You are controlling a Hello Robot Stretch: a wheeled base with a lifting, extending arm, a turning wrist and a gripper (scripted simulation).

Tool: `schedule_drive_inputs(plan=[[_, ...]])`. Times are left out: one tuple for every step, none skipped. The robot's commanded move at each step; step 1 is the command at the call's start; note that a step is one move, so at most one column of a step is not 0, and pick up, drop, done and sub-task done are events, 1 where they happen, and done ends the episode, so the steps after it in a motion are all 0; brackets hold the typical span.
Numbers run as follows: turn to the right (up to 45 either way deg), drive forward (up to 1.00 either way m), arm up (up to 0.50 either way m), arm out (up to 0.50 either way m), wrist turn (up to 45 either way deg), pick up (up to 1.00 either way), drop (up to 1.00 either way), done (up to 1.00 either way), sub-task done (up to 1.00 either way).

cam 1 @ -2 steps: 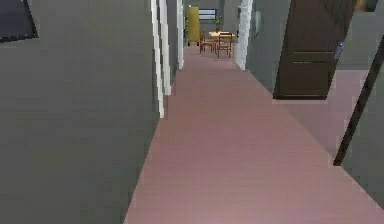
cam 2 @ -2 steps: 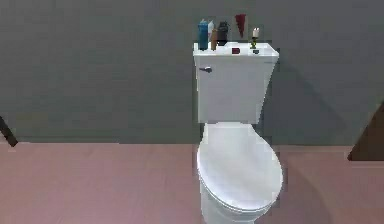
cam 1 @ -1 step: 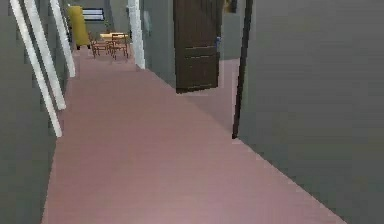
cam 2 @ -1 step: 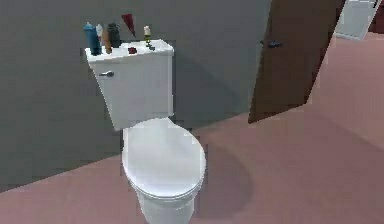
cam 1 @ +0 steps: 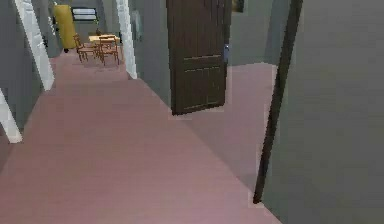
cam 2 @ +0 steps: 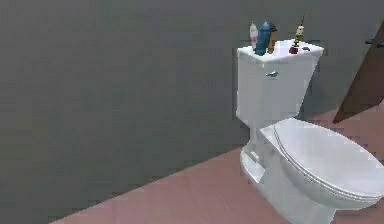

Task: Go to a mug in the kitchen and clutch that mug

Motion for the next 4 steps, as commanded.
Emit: schedule_drive_inputs(plan=[[0.0,1.00,0.00,0.00,0.0,0.00,0.00,0.00,0.00],[3.0,0.00,0.00,0.00,0.0,0.00,0.00,0.00,0.00],[0.0,0.30,0.00,0.00,0.0,0.00,0.00,0.00,0.00],[12.0,0.00,0.00,0.00,0.0,0.00,0.00,0.00,0.00]])
